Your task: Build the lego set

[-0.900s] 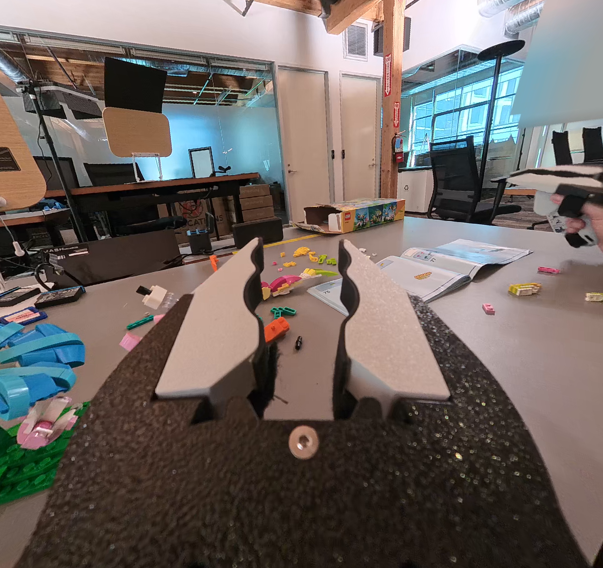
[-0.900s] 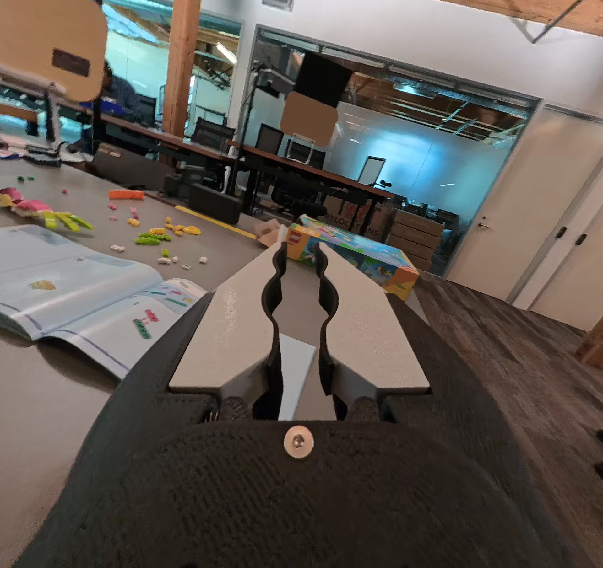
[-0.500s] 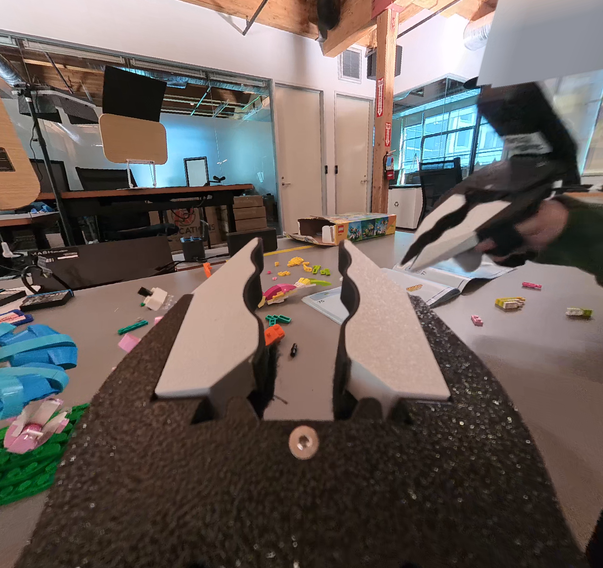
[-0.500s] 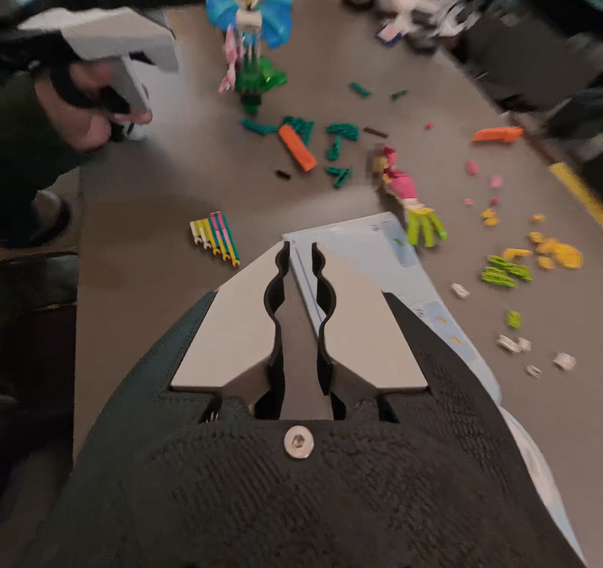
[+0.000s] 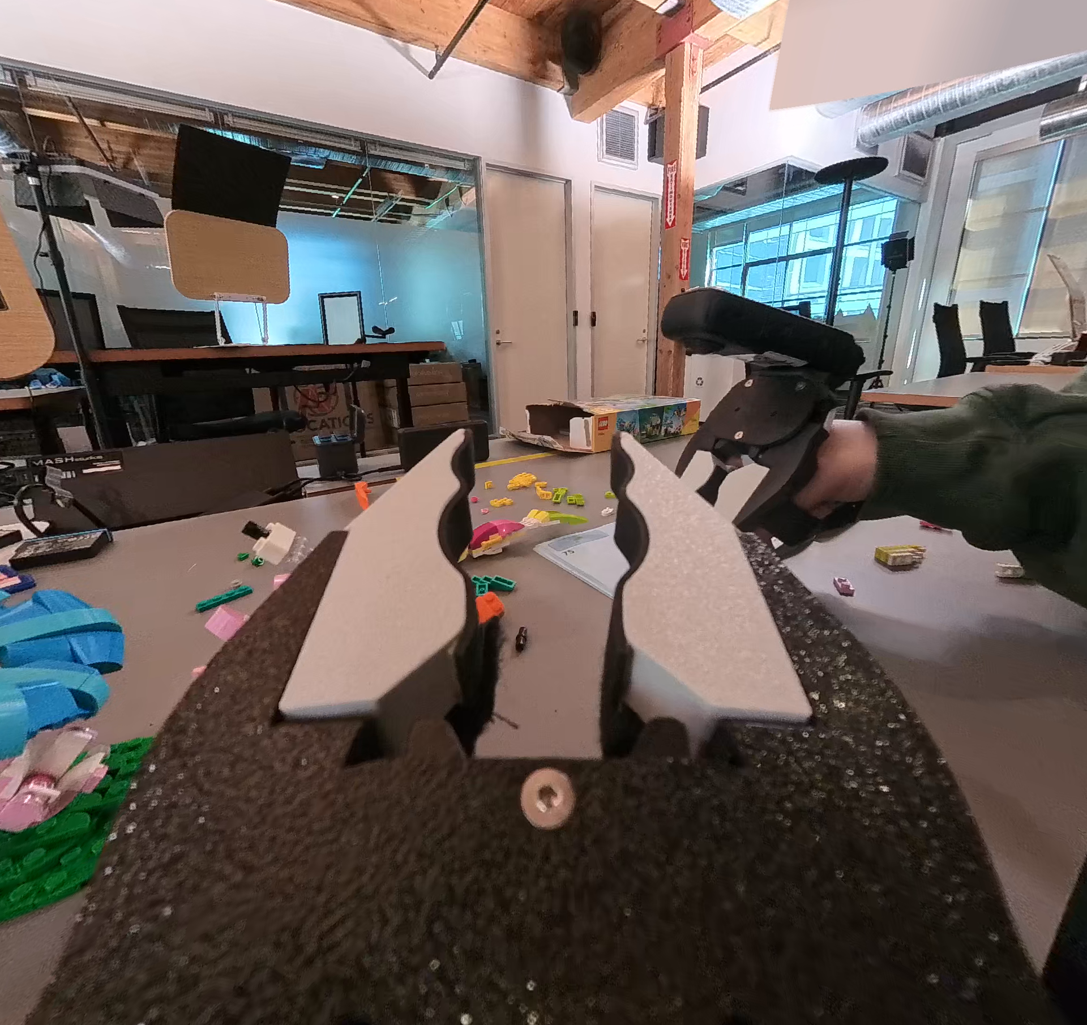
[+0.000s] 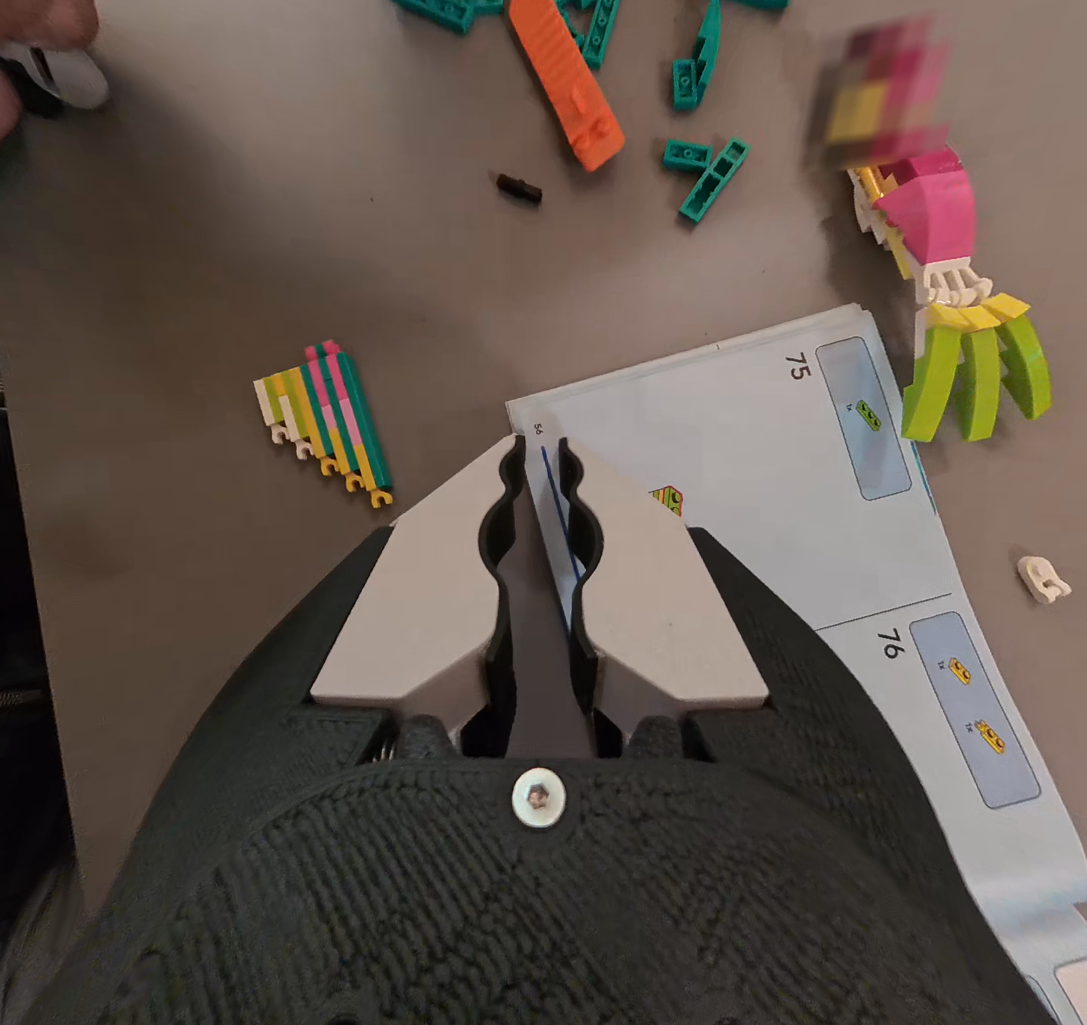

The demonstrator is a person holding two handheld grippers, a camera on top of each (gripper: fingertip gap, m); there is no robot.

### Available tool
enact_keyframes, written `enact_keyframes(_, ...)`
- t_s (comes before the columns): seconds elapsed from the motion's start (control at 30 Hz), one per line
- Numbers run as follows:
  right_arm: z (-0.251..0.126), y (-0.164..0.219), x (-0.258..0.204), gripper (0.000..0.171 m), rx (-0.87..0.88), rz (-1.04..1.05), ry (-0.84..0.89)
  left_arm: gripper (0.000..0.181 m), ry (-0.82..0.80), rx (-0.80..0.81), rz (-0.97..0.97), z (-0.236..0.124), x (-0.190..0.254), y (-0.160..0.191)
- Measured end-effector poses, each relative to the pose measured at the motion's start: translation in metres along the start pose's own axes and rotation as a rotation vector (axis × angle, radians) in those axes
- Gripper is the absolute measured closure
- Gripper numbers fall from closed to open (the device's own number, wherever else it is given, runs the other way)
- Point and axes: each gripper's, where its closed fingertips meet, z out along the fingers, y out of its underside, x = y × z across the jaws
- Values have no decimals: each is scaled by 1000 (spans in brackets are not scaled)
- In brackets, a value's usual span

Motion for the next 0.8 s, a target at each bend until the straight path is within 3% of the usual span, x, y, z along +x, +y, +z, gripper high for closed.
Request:
enact_keyframes(0.03, 0, 0, -1, 164, 0, 3, -8, 137, 0, 0, 0, 0, 0, 0)
enact_keyframes(0.13, 0, 0, -3, 171, 0, 8, -24, 137, -1, 1, -2, 0, 0, 0)
enact_keyframes(0.47, -18, -5, 8, 171, 86, 67, 48, 137, -1, -3, 2, 0, 0, 1)
enact_keyframes(0.63, -88, 2, 42, 171, 298, 204, 274, 137, -2, -4, 2, 0, 0, 1)
enact_keyframes(0.8, -190, 73, 85, 171, 500, 482, 612, 137, -2, -8, 5, 1, 0, 1)
